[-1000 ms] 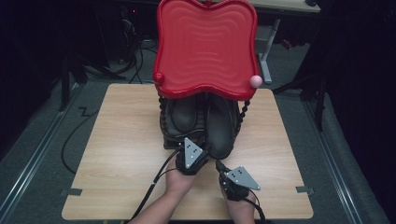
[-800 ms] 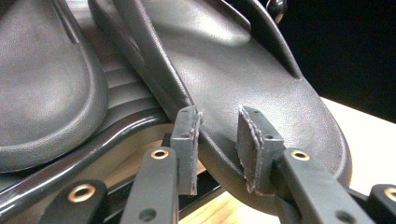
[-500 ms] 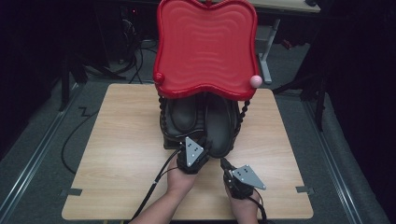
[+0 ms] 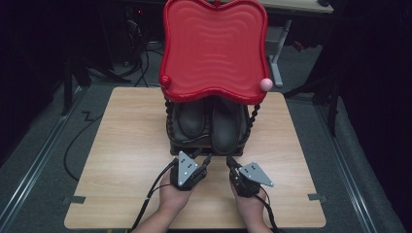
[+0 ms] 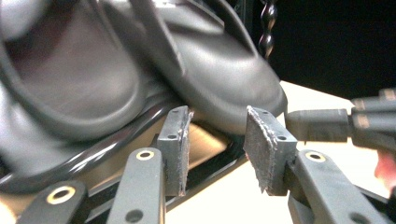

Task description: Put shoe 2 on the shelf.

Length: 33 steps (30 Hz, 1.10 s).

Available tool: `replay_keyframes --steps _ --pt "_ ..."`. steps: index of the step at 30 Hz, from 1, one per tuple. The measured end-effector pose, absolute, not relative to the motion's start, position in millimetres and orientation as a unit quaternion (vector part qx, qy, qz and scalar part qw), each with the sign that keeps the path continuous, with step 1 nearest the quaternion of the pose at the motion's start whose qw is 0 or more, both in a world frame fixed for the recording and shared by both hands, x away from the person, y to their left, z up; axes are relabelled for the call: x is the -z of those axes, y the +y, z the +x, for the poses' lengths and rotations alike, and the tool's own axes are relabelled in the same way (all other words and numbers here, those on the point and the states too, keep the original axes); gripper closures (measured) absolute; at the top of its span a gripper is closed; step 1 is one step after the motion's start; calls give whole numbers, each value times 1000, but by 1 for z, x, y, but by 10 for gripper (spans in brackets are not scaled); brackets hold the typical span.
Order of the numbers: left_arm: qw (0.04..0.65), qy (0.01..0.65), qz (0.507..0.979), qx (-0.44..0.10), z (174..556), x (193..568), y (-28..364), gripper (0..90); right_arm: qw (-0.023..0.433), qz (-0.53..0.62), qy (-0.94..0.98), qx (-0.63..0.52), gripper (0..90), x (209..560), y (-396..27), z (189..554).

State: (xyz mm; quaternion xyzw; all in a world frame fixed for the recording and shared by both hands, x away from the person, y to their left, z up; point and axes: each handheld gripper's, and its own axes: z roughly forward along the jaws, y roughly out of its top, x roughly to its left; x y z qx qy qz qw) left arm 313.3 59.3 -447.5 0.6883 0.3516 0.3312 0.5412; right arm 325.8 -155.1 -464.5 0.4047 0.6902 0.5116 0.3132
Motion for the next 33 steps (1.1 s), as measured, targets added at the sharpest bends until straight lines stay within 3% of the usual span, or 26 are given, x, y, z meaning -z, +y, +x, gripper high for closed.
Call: replay_keyframes --steps 11,19,24,33 --pt "511 354 709 -332 303 469 88 573 319 410 679 -519 875 454 -142 349" --pt "516 353 709 -328 300 472 93 572 330 404 676 -520 871 447 -134 349" --pt "515 354 709 -326 300 472 92 570 312 384 692 -526 870 452 -118 342" --pt "518 358 705 -327 301 473 95 576 315 398 687 -520 875 445 -118 367"
